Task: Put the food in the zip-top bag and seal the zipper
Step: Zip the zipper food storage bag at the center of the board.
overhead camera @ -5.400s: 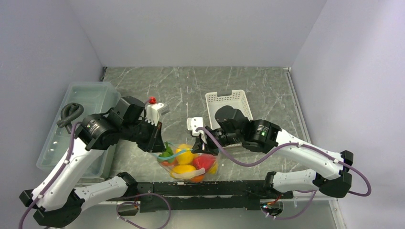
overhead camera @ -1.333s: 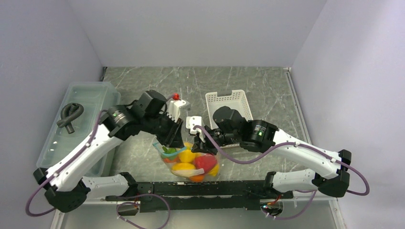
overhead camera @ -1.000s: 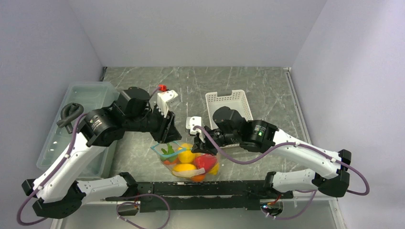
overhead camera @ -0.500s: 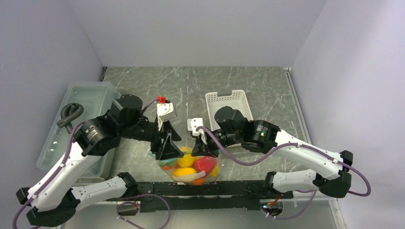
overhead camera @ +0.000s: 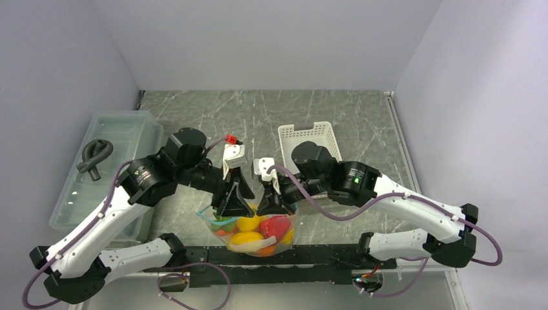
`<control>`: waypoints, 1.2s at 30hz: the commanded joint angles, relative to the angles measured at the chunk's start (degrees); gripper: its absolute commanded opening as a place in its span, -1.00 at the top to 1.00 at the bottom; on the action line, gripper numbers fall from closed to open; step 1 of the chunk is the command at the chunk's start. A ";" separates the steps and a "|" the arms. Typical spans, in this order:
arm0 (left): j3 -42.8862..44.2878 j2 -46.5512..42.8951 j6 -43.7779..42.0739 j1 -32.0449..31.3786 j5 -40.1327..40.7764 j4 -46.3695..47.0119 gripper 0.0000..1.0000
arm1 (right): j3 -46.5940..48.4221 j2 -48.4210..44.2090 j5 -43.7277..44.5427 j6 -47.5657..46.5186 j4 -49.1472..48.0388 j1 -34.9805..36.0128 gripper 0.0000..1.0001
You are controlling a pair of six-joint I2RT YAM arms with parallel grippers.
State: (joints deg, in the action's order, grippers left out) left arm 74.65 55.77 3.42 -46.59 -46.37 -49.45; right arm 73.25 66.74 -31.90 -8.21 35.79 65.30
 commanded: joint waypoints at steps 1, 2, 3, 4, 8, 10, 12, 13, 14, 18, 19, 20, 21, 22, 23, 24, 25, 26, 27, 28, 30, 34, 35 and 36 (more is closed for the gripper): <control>-0.83 0.32 -2.71 -0.16 -3.20 2.37 -0.22 | 4.27 -0.03 -2.64 2.36 -5.47 0.00 1.00; -0.98 0.22 -2.72 -0.17 -3.06 2.38 -0.19 | 4.53 0.01 -2.71 2.52 -5.35 0.01 1.00; -1.17 0.16 -2.72 -0.13 -2.89 2.35 -0.16 | 4.84 0.19 -2.88 2.76 -5.22 0.01 1.00; -1.31 0.07 -2.72 -0.16 -2.85 2.45 -0.13 | 5.07 0.34 -2.96 2.98 -5.10 0.01 1.00; -1.50 -0.13 -2.72 -0.17 -2.87 2.16 0.05 | 5.76 0.76 -2.44 3.26 -4.68 0.01 1.00; -1.41 -0.20 -4.79 -0.14 -2.89 1.64 0.16 | 5.92 0.93 -2.24 3.43 -4.65 0.01 1.00; -1.41 -0.35 -5.07 -0.17 -2.76 1.05 0.27 | 6.10 0.98 -1.70 3.62 -4.47 0.01 1.00; -1.46 -0.48 -5.16 -0.15 -2.64 0.81 0.32 | 6.30 1.04 -1.30 3.76 -4.35 0.01 1.00; -1.45 -0.56 -5.24 -0.17 -2.47 0.68 0.39 | 6.41 1.15 -0.98 3.92 -4.21 0.01 1.00; -1.60 -1.20 -5.35 -0.17 -2.40 0.12 0.55 | 6.90 1.63 0.33 4.37 -3.58 0.01 1.00; -1.53 -1.31 -5.40 -0.17 -2.22 0.00 0.57 | 6.95 1.62 0.70 4.42 -3.47 0.01 1.00; -1.53 -1.42 -5.44 -0.17 -2.03 -0.25 0.60 | 7.03 1.58 0.90 4.50 -3.37 -0.02 1.00; -1.52 -1.51 -5.51 -0.13 -1.91 -0.39 0.64 | 7.12 1.60 1.14 4.56 -3.32 0.00 1.00; -1.50 -1.64 -5.60 -0.16 -1.84 -0.64 0.70 | 7.20 1.56 1.36 4.60 -3.21 0.00 1.00; -1.56 -1.71 -5.64 -0.15 -1.82 -0.82 0.73 | 7.31 1.54 1.59 4.61 -3.11 0.01 1.00; -1.61 -1.78 -5.70 -0.17 -1.67 -0.98 0.74 | 7.34 1.45 1.91 4.68 -2.98 -0.04 1.00; -1.68 -1.84 -5.70 -0.13 -1.51 -1.03 0.76 | 7.34 1.33 2.18 4.69 -2.93 -0.02 1.00; -1.77 -1.89 -5.71 -0.15 -1.40 -1.07 0.78 | 7.42 1.29 2.40 4.69 -2.84 -0.05 1.00; -1.79 -1.89 -5.71 -0.17 -1.22 -1.12 0.80 | 7.42 1.07 2.56 4.69 -2.83 -0.07 1.00; -1.79 -1.97 -5.77 -0.17 -0.98 -1.22 0.83 | 7.43 0.94 2.81 4.79 -2.79 -0.08 1.00; -1.79 -1.98 -5.79 -0.17 -0.38 -1.42 0.94 | 7.51 0.58 3.36 4.86 -2.47 -0.08 1.00; -1.15 -1.98 -5.77 -0.17 0.50 -2.28 1.00 | 7.61 -0.47 4.73 4.74 -1.61 -0.33 1.00; -0.88 -2.04 -5.79 -0.16 1.07 -2.72 1.00 | 7.67 -0.72 5.03 4.65 -1.29 -0.42 1.00; -0.59 -2.10 -5.72 -0.16 1.43 -2.99 1.00 | 7.69 -0.99 5.28 4.69 -0.91 -0.55 1.00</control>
State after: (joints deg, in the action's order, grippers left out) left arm 73.30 54.85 -0.47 -46.59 -45.41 -49.78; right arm 77.21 68.75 -29.02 -3.95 36.42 65.34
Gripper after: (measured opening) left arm 0.137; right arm 0.019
